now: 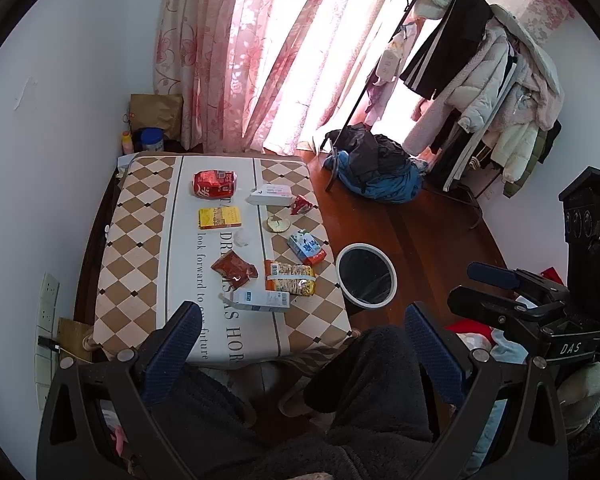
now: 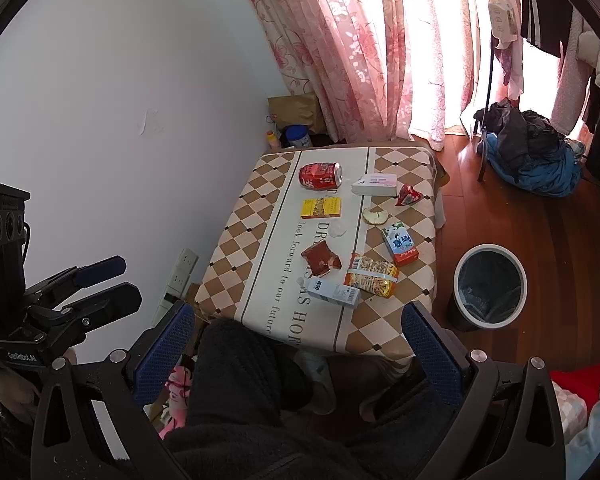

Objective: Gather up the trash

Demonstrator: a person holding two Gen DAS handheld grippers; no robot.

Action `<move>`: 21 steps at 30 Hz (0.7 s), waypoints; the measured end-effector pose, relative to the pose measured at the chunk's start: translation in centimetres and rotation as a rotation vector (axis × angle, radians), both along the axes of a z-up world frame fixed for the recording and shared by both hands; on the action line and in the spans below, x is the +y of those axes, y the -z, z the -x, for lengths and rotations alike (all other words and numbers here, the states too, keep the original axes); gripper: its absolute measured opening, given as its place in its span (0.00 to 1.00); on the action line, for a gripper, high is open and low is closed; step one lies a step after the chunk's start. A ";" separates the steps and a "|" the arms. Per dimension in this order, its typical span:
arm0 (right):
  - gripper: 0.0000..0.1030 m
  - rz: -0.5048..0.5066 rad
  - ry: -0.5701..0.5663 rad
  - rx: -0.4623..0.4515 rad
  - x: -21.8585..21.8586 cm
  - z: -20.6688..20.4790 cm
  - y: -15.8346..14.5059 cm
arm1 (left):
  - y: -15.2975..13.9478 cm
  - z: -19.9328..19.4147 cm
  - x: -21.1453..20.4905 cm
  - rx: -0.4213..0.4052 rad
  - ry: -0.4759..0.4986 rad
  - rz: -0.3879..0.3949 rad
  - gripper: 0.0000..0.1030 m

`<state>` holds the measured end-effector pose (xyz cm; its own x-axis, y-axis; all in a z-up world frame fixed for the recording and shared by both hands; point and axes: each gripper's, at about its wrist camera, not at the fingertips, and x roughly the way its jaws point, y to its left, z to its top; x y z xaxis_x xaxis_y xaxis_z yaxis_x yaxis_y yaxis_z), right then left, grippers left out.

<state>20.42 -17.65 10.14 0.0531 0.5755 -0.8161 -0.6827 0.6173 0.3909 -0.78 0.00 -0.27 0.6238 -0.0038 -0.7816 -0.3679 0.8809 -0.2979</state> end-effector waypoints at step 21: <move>1.00 0.013 -0.007 -0.018 0.2 0.4 -0.9 | -0.3 0.4 0.2 -0.013 0.003 -0.004 1.00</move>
<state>20.01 -17.47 11.03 0.0634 0.5653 -0.8224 -0.6941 0.6171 0.3706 -1.17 0.19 0.00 0.6336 -0.0027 -0.7736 -0.3612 0.8833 -0.2989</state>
